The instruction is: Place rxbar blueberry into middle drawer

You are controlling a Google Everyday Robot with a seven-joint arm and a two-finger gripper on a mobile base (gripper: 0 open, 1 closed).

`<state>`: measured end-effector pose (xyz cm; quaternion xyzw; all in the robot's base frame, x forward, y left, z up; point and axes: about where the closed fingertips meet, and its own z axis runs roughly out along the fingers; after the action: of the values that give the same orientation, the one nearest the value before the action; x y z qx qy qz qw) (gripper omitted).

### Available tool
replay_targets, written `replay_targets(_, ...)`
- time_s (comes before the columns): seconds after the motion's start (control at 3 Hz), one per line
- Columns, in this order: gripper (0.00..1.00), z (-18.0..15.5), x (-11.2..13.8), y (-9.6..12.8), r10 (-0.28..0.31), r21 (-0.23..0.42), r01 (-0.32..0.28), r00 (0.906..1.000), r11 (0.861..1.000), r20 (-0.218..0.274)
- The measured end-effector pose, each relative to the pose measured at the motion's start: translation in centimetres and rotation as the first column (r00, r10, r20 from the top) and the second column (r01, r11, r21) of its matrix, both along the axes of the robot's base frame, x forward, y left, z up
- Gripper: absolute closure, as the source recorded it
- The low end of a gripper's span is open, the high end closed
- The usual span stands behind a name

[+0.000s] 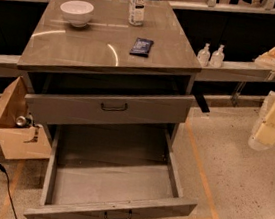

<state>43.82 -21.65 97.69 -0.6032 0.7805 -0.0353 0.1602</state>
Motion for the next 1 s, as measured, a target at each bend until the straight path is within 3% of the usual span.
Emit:
replay_targets(0.67, 0.00, 0.1, 0.1, 0.0, -0.009, 0.008, 0.009, 0.9999, 1.000, 0.011)
replay_targets(1.0, 0.00, -0.1, 1.4, 0.2, -0.059, 0.037, 0.056, 0.9954, 0.998, 0.075)
